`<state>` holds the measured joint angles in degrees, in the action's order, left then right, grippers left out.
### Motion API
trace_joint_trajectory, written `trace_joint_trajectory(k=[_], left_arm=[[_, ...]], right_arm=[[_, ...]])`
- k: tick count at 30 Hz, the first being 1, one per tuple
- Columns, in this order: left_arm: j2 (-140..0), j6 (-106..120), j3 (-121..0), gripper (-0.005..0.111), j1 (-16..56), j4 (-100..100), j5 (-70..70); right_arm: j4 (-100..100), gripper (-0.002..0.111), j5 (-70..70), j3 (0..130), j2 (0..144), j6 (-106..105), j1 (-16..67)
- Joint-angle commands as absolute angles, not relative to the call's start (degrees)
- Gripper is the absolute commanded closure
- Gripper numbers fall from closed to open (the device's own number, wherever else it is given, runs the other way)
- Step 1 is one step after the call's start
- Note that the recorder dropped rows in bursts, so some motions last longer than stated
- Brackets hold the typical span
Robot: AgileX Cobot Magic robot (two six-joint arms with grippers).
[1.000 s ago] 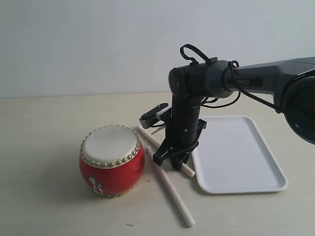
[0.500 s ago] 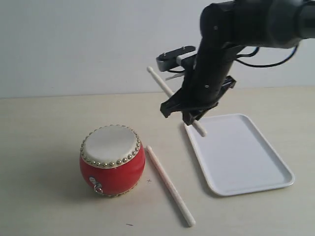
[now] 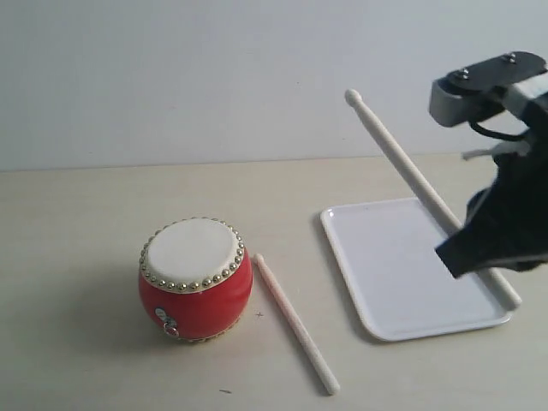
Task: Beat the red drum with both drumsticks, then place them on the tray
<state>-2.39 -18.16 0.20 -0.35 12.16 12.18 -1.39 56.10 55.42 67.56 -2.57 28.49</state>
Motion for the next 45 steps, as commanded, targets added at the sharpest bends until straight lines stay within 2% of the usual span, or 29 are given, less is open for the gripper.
trace_joint_trajectory(k=[1, 12, 16, 25, 31, 39, 45], left_arm=[[-2.0, -15.0, 0.0, 0.092, 0.0, 17.2, 12.0], [-2.0, -10.4, 0.0, 0.092, 0.0, 23.5, 10.5], [-2.0, -21.5, 0.0, 0.092, 0.0, 16.2, -2.4], [-2.0, -33.8, 0.0, 0.092, 0.0, 15.8, -26.1], [-2.0, -33.5, 0.0, 0.092, 0.0, 15.8, -38.4], [-2.0, -58.1, 0.0, 0.092, 0.0, 16.4, -43.1], [-2.0, -59.0, 0.0, 0.092, 0.0, 15.5, -47.9]], right_arm=[[-2.6, 0.108, 56.2, 49.3, 61.5, -3.5, 28.3], [-2.7, 0.108, 59.8, 46.6, 60.0, -5.5, 28.3], [-2.7, 0.108, 60.1, 46.6, 60.0, -5.9, 28.3], [-2.8, 0.108, 58.7, 46.6, 60.0, -5.9, 28.3], [-3.0, 0.108, 58.4, 46.6, 60.0, -5.8, 28.3], [-2.9, 0.108, 57.9, 46.6, 60.0, -4.6, 28.3], [-2.9, 0.108, 57.5, 46.6, 60.0, -4.8, 28.3]])
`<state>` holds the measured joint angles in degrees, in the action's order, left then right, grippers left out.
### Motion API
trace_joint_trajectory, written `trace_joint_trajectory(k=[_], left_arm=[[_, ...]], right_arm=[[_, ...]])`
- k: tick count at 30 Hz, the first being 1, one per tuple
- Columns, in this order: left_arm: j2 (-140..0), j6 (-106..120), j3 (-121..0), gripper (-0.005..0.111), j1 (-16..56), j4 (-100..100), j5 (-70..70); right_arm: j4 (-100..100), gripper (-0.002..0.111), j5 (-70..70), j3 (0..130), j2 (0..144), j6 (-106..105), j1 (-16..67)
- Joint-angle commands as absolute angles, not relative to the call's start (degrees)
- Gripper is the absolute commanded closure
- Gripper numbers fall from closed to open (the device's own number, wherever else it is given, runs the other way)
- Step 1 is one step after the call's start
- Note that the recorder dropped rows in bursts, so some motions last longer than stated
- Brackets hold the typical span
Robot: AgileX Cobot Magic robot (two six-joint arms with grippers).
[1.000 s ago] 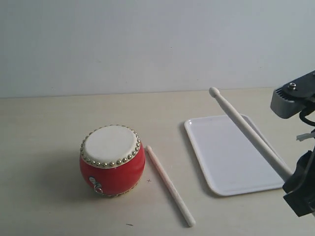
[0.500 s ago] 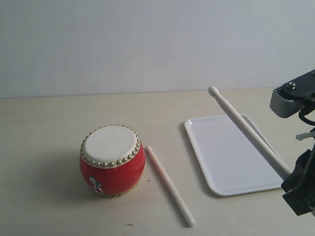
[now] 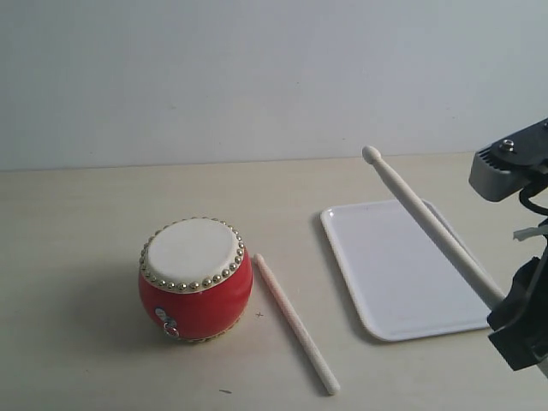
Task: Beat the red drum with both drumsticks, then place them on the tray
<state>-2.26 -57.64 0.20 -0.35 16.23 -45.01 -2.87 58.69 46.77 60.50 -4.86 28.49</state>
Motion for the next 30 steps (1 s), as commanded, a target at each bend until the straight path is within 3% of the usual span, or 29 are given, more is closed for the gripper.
trace_joint_trajectory(k=[1, 3, 5, 10, 16, 20, 23, 26, 28, 30], left_arm=[[-2.0, -59.1, 0.0, 0.092, 0.0, 16.0, -47.5], [-2.1, -62.6, 0.0, 0.095, 0.0, 16.7, -43.7], [-3.2, -72.6, -1.2, 0.105, 0.0, 22.6, -33.7], [-17.1, -94.8, -13.9, 0.107, 0.0, 47.7, -20.4], [-40.8, -121.8, -30.1, 0.107, 0.0, 86.8, -26.8], [-51.9, -121.8, -39.6, 0.107, 0.0, 97.2, -35.3], [-55.7, -110.1, -47.5, 0.107, 0.0, 99.9, -33.9], [-56.7, -75.0, -52.0, 0.107, 0.0, 99.9, -30.4], [-56.7, -59.4, -53.1, 0.107, 0.0, 99.9, -19.4], [-57.1, -58.5, -53.2, 0.107, 0.0, 99.9, -4.2]], right_arm=[[-2.9, 0.108, 57.3, 46.6, 60.0, -4.8, 28.3], [-2.2, 0.108, 56.7, 46.6, 60.0, -5.0, 28.3], [-1.5, 0.108, 55.9, 46.6, 60.0, -5.0, 28.3], [0.5, 0.108, 55.2, 46.6, 60.0, -5.0, 28.3], [0.6, 0.108, 54.5, 46.6, 60.0, -5.4, 28.3], [0.4, 0.108, 53.8, 46.6, 60.0, -5.5, 28.3], [0.4, 0.108, 53.7, 46.6, 60.0, -5.9, 28.3], [0.4, 0.108, 53.7, 46.6, 60.0, -5.9, 28.3], [0.4, 0.108, 53.7, 46.6, 60.0, -5.9, 28.3], [0.4, 0.108, 53.7, 46.6, 60.0, -5.9, 28.3]])
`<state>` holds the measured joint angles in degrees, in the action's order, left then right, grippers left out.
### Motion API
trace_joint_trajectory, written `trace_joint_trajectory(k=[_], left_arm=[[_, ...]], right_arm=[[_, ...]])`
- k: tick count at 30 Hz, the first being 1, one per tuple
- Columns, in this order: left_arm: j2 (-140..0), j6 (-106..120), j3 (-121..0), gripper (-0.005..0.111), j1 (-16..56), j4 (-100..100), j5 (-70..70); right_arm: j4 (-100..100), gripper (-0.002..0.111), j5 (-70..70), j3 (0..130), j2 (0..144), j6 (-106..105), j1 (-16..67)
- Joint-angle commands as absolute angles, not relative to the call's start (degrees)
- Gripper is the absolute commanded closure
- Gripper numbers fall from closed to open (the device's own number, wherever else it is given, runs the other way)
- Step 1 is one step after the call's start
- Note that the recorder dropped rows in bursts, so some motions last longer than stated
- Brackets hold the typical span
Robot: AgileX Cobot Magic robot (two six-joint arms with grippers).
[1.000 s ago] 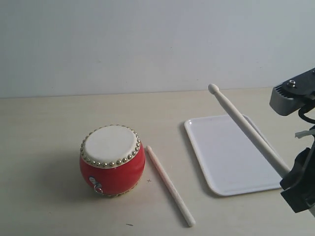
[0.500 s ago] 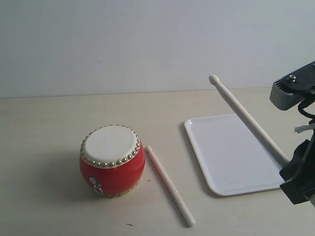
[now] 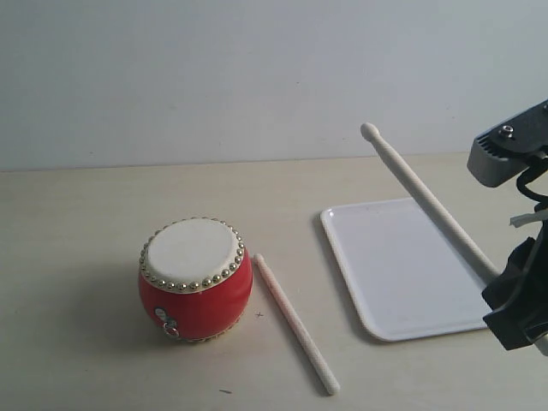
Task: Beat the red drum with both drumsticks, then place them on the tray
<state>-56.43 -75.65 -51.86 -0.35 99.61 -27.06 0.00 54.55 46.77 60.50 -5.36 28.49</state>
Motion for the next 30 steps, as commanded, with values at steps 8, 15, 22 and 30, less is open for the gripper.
trace_joint_trajectory(k=[8, 15, 22, 30], left_arm=[[-62.5, -15.5, -56.1, 0.107, 0.1, 40.0, 33.5], [-68.3, 13.9, -55.2, 0.107, 0.1, 0.5, 52.3], [-68.8, 12.4, -52.7, 0.107, 0.1, -13.1, 55.5], [-70.0, -17.0, -52.8, 0.107, 18.4, -12.5, 51.0]], right_arm=[[0.4, 0.108, 53.4, 46.6, 60.0, -5.9, 28.3], [-1.4, 0.108, 52.1, 46.6, 60.0, -5.9, 28.3], [-1.5, 0.108, 51.7, 46.6, 60.0, -5.9, 28.3], [-1.3, 0.108, 51.2, 46.6, 60.0, -6.0, 28.3]])
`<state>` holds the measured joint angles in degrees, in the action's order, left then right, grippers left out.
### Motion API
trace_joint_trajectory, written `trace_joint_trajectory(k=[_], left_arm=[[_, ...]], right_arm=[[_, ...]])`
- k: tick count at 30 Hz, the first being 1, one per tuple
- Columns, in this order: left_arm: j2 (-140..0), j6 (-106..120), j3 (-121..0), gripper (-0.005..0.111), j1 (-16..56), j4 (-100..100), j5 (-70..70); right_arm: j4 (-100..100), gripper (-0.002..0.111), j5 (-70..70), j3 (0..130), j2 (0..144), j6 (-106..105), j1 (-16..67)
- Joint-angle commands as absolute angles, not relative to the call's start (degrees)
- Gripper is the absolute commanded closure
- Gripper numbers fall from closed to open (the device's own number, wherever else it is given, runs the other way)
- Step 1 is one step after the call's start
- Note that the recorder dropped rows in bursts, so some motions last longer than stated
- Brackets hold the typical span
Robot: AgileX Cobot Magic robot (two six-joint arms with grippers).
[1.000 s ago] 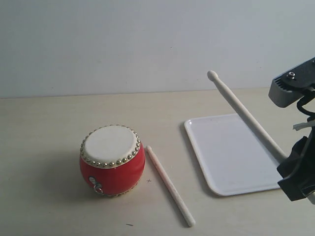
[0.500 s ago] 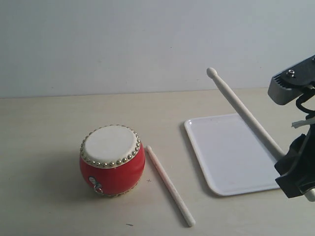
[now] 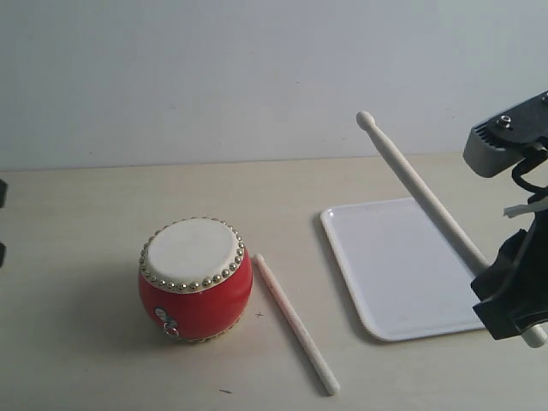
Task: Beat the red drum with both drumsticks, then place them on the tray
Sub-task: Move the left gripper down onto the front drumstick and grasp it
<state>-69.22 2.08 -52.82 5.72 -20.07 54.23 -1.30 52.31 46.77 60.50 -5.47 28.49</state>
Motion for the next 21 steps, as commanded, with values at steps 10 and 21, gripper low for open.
trace_joint_trajectory(k=[10, 21], left_arm=[[-81.8, -64.1, -54.9, 0.107, 49.1, 10.4, 38.0], [-104.1, -68.7, -77.4, 0.084, 56.7, 9.7, 50.8]], right_arm=[[-1.2, 0.108, 51.2, 46.6, 60.0, -6.3, 28.3], [-1.1, 0.108, 51.6, 46.6, 60.0, -7.3, 28.3]])
